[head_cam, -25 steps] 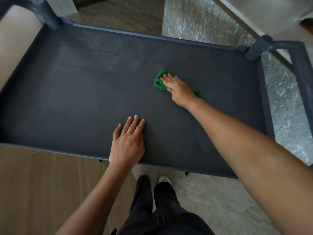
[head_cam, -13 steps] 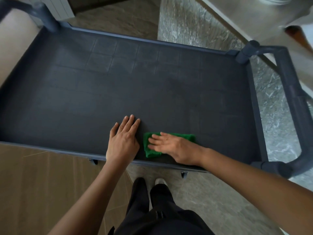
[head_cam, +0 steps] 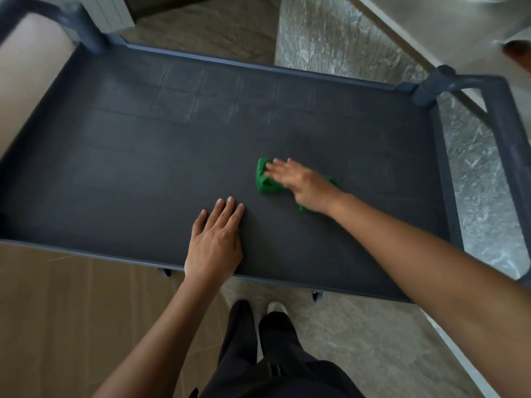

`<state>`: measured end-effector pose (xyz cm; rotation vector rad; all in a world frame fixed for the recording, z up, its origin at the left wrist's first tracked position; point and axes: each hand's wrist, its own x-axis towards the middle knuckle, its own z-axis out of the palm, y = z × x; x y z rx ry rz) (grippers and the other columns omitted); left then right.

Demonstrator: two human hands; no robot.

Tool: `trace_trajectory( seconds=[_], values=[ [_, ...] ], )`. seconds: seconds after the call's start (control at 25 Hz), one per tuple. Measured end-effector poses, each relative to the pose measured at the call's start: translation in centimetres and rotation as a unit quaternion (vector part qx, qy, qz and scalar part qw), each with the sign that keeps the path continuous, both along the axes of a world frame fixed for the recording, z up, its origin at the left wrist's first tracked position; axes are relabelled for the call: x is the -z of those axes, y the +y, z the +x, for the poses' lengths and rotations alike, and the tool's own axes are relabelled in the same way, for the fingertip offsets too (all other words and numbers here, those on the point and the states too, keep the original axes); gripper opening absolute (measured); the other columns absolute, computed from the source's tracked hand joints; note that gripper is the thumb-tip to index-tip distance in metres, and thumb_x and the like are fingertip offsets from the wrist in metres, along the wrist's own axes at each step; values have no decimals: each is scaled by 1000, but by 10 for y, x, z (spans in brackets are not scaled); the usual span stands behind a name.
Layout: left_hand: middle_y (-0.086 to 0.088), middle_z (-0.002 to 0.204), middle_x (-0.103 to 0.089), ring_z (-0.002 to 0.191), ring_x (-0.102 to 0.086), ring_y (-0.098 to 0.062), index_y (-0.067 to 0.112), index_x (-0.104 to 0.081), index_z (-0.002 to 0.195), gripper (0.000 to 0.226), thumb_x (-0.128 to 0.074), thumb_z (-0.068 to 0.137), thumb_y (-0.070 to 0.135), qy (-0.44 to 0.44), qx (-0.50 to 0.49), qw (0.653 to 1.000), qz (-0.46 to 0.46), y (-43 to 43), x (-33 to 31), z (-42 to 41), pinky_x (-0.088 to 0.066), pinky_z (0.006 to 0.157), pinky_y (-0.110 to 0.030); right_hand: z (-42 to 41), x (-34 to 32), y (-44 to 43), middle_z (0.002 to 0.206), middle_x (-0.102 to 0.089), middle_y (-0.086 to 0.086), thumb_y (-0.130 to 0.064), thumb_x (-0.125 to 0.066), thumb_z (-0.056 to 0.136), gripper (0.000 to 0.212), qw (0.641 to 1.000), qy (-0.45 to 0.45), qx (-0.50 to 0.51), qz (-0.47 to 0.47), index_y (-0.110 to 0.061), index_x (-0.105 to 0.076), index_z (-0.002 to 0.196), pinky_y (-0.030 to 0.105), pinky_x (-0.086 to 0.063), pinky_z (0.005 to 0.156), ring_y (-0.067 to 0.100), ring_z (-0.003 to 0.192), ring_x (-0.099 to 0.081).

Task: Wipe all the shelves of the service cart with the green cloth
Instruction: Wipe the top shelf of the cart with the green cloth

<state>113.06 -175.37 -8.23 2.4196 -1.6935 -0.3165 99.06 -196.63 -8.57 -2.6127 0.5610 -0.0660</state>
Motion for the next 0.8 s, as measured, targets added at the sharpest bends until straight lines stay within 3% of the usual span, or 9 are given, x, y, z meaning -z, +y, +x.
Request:
trace_trajectory(
  seconds=[0.2, 0.32, 0.64, 0.8],
  values=[
    [2, 156, -26, 146, -15, -14, 22, -32, 149, 51, -37, 98, 21, -6, -3, 1000, -9, 0, 3, 1, -8, 119, -35, 36, 1, -79, 151, -29, 14, 12, -45, 90, 50, 985, -5, 167, 48, 1, -40, 138, 31, -3, 115, 25, 144, -19],
    [2, 156, -27, 146, -15, -14, 23, -32, 149, 51, -38, 98, 21, -6, -5, 1000, -9, -1, 3, 0, -9, 119, -36, 43, 1, -81, 152, -29, 12, 12, -45, 90, 52, 980, -11, 191, 52, -3, -40, 140, 28, -3, 115, 22, 144, -18],
    [3, 156, -26, 146, -15, -13, 23, -33, 149, 52, -38, 97, 19, -10, -11, 1000, -6, -2, -2, -2, -11, 118, -36, -5, -10, 23, 149, -32, 14, 8, -46, 92, 49, 997, -21, 28, 70, -5, -39, 140, 24, -4, 115, 22, 142, -23],
    [5, 158, -20, 147, -9, -10, 25, -28, 150, 54, -35, 97, 22, -10, -10, 1000, 1, -3, -2, -2, -8, 119, -34, -37, -13, 87, 149, -33, 6, 8, -45, 92, 51, 996, -17, -48, 77, -10, -39, 140, 27, -6, 119, 14, 142, -22]
  ],
)
